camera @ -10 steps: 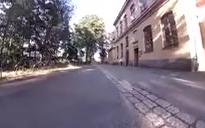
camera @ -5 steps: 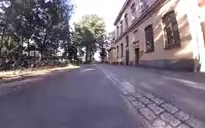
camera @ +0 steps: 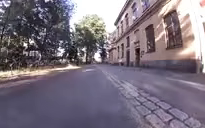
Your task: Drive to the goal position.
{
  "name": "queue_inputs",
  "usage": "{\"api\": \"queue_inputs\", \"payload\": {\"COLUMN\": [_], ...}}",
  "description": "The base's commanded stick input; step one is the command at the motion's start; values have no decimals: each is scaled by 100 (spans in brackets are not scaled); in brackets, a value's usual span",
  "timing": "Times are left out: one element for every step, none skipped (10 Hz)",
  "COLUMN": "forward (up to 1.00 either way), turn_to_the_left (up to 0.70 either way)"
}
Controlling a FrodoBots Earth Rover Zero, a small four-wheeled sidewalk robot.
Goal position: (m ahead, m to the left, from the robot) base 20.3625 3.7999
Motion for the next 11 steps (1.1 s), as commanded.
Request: {"api": "queue_inputs", "payload": {"forward": [45, 45, 45, 45, 45, 45, 45, 45, 45, 45, 45], "turn_to_the_left": [0, 0, 0, 0, 0, 0, 0, 0, 0, 0, 0]}}
